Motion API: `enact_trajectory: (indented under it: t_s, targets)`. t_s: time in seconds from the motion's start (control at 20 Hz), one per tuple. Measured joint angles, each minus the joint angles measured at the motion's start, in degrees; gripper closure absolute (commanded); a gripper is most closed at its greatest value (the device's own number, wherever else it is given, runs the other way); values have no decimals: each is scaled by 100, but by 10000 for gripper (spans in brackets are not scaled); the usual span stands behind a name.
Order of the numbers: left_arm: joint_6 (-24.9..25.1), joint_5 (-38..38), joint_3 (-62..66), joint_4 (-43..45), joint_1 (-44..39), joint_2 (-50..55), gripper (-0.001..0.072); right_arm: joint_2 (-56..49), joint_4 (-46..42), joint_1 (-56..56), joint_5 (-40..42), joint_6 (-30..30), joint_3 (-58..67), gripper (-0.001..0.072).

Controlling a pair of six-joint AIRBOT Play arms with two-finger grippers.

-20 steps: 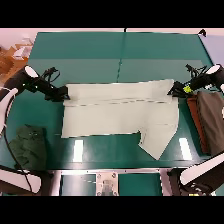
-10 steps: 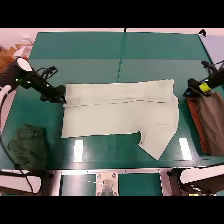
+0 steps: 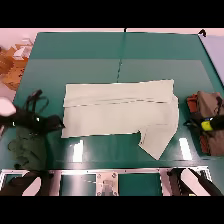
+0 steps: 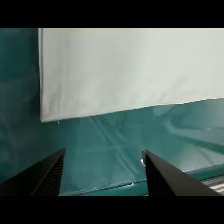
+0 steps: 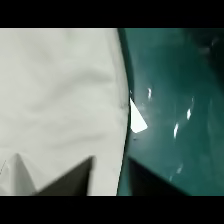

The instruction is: Fold the shirts.

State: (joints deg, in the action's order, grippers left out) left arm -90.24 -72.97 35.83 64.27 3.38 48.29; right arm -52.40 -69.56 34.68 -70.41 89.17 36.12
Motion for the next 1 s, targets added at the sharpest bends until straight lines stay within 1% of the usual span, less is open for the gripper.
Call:
enact_trajectory:
  t_s: [0.15, 0.45, 0.65, 0.8, 0.85, 0.9, 0.95, 1.0]
  targets:
    - [-151, 645, -1036, -494, -4, -492, 158, 428, 254, 42, 476, 72, -780, 342]
    - [-446, 2035, -2275, -1263, -4, -739, 159, 579, 450, 59, 1032, 118, -1200, 342]
    - [-529, 3145, -2640, -1941, -7, -754, 160, 476, 629, 59, 1246, 120, -1255, 340]
    - [-481, 3814, -2734, -2509, -4, -479, 160, 295, 728, 59, 1331, 122, -1268, 335]
    - [-380, 3954, -2747, -2756, -2, -319, 161, 232, 752, 59, 1357, 125, -1268, 290]
    - [-243, 4044, -2756, -3023, 2, -168, 248, 170, 769, 59, 1370, 125, -1270, 280]
    - [-46, 4127, -2771, -3294, 7, -13, 431, 125, 772, 59, 1373, 125, -1272, 279]
    - [223, 4186, -2793, -3545, 7, 127, 571, 90, 789, 59, 1384, 127, -1272, 279]
